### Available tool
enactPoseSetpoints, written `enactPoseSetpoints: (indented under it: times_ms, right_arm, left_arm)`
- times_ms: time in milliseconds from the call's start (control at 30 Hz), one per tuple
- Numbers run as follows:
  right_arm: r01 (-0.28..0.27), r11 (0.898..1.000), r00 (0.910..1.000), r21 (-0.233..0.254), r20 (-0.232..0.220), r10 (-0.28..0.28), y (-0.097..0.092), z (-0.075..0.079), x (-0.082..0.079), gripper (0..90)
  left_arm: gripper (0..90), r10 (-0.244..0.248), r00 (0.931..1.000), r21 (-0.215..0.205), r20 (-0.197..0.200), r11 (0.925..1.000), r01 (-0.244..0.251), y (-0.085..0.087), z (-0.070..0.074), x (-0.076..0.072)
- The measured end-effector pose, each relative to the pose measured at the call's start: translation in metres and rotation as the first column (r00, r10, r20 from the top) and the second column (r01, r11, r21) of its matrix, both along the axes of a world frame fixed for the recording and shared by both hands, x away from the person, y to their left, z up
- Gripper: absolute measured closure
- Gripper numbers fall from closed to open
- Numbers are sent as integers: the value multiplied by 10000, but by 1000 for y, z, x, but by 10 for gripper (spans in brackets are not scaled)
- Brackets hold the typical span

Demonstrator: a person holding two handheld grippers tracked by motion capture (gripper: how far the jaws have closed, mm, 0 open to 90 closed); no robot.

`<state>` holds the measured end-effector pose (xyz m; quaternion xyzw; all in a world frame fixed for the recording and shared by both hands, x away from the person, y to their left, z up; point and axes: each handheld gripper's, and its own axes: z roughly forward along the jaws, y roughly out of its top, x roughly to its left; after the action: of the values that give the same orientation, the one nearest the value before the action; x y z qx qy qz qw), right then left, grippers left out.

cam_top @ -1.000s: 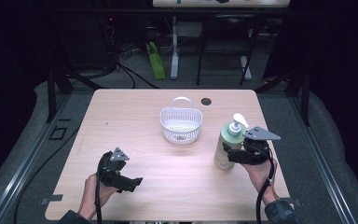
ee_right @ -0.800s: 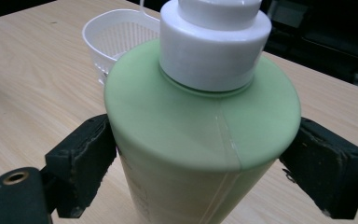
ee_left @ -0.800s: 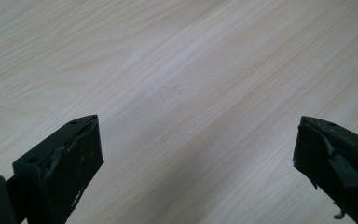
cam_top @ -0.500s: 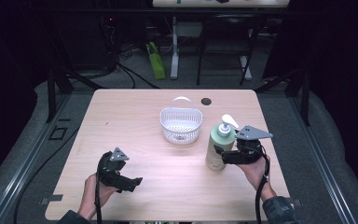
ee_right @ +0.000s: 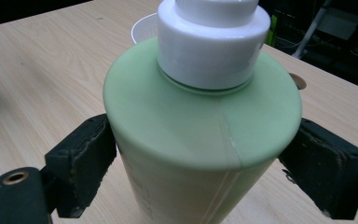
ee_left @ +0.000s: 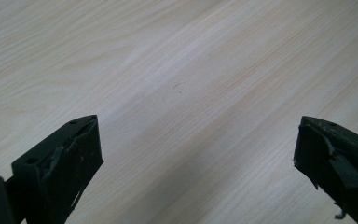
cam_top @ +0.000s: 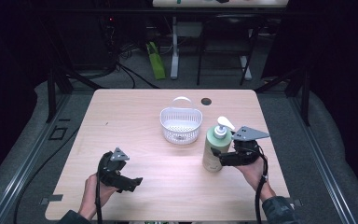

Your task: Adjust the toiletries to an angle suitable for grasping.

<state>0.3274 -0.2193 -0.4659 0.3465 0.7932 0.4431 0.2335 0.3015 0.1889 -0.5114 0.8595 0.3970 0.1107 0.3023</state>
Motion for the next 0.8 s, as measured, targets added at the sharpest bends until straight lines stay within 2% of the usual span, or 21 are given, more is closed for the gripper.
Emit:
enactPoseSetpoints:
  times_ms: [100,233,500,800]
  right_arm:
    - [283,9992,9994,-265,184,-278,3,3,-3,121]
    - [356,9994,9993,17,82,-356,1,7,-4,108]
    - [482,9988,9985,124,-281,-478,2,15,-7,22]
    - [541,9982,9974,240,-489,-529,-2,20,-12,0]
  left_arm:
    - [5,-16,10000,11,12,10000,16,0,0,0]
    - [5,-27,10000,7,22,10000,27,0,0,0]
    - [5,-26,10000,-2,18,10000,26,2,1,-1]
    - [4,-86,10000,25,32,10000,85,0,1,-1]
